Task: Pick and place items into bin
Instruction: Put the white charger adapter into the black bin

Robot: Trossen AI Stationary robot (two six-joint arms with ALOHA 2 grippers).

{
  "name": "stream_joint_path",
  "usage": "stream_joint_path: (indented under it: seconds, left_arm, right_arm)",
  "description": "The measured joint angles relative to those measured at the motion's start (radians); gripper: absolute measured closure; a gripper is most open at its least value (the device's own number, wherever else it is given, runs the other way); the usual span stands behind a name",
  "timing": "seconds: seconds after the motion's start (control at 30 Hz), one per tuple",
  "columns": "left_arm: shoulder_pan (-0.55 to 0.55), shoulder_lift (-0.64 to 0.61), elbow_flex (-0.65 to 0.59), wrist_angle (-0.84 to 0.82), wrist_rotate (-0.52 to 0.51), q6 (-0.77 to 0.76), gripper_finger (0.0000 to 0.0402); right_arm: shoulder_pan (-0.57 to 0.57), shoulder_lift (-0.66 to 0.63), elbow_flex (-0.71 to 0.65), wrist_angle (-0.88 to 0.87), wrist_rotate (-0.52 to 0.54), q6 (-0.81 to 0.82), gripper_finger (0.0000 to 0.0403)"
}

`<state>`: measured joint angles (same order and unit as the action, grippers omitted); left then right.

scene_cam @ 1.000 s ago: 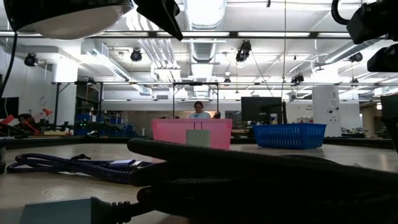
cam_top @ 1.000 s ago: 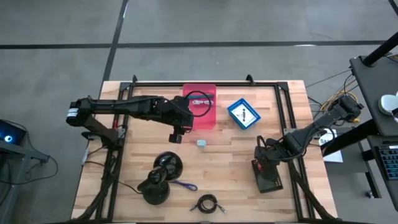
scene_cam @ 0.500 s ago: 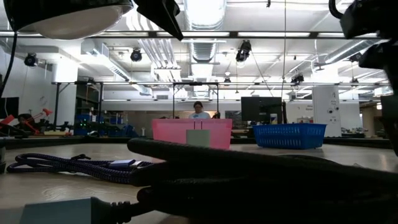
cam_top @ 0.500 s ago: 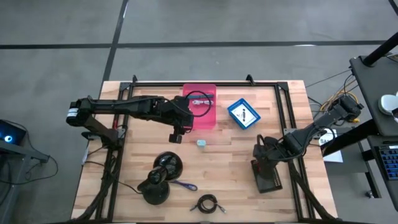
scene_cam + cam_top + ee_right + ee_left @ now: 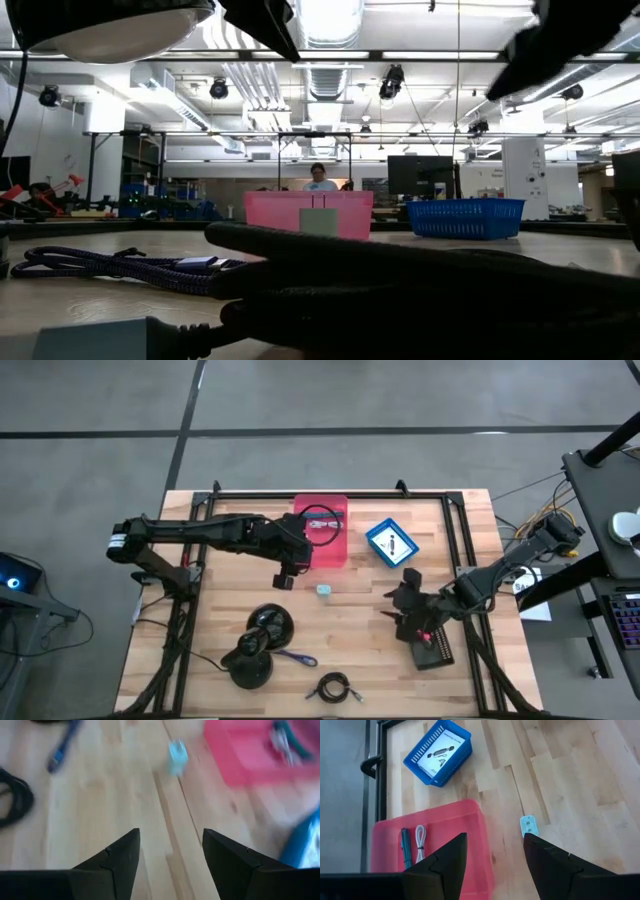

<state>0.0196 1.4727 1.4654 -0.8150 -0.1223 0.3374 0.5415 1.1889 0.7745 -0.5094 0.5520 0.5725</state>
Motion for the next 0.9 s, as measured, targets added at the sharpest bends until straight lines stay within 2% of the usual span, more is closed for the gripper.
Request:
stream_joint_path:
  seconds: [0.1, 0.23, 0.47, 0.63, 0.9]
  left_arm:
    - [0.000, -0.009, 0.000, -0.004, 0.000, 0.029, 0.0222]
    - [0.016, -0.055, 0.000, -0.011, 0.000, 0.044, 0.0222]
    - [0.067, -0.243, -0.046, -0.020, -0.016, 0.035, 0.0222]
    - [0.079, -0.424, -0.206, 0.104, -0.015, 0.010, 0.0222]
    - [0.079, -0.704, -0.569, 0.316, -0.014, -0.070, 0.0222]
  right_arm:
    - [-0.008, 0.000, -0.004, 0.097, 0.014, -0.093, 0.0200]
    - [-0.011, 0.000, -0.007, 0.166, 0.107, -0.164, 0.0200]
    - [-0.025, 0.000, -0.084, 0.344, 0.152, -0.288, 0.0199]
    - [-0.048, 0.000, -0.182, 0.508, 0.154, -0.315, 0.0199]
    - [-0.096, 0.000, -0.325, 0.741, 0.155, -0.345, 0.0199]
